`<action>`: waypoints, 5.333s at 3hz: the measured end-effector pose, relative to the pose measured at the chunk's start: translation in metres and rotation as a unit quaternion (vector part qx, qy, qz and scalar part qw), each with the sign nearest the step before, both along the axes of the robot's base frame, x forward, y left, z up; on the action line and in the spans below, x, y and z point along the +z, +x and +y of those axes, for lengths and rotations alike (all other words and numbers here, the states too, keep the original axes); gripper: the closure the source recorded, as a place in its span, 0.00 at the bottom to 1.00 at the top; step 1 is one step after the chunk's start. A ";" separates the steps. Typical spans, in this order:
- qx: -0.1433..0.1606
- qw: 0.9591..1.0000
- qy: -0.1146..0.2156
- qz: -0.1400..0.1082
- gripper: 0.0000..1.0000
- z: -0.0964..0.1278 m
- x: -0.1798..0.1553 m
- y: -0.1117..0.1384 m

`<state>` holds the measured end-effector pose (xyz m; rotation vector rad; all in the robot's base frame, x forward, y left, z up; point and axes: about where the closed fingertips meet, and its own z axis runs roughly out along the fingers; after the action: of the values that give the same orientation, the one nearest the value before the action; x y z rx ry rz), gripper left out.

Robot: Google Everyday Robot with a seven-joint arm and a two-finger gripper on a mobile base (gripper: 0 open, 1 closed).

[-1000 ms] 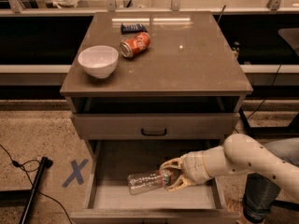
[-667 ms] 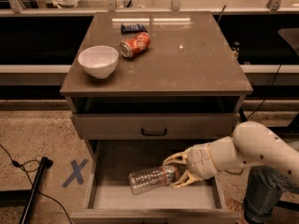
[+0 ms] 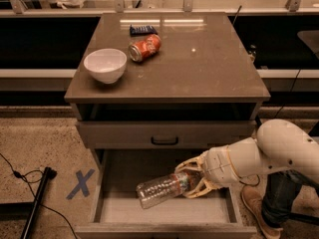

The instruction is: Pick water bottle from middle drawer and place on counter

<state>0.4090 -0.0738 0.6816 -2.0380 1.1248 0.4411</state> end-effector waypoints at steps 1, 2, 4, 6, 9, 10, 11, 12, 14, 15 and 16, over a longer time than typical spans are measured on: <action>0.002 1.000 0.006 -0.014 1.00 -0.009 0.032 0.007; 0.003 0.999 -0.002 -0.033 1.00 -0.025 0.078 0.017; -0.009 0.998 -0.046 -0.042 1.00 -0.054 0.159 0.075; -0.061 0.998 -0.030 0.000 1.00 -0.084 0.212 0.169; -0.120 0.992 0.031 0.036 1.00 -0.090 0.201 0.250; -0.125 0.991 0.023 0.053 1.00 -0.085 0.184 0.256; -0.123 0.990 0.026 0.063 0.81 -0.079 0.175 0.259; -0.123 0.990 0.027 0.063 0.58 -0.076 0.173 0.261; -0.121 0.990 0.030 0.064 0.11 -0.070 0.170 0.264; -0.121 0.990 0.031 0.064 0.00 -0.067 0.168 0.265; -0.121 0.990 0.031 0.064 0.00 -0.067 0.168 0.265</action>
Offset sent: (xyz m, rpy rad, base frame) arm 0.0330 -0.0481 0.1390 -0.0273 -0.1213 0.0043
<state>0.6745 -0.1405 0.8499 -1.8108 1.3993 0.4827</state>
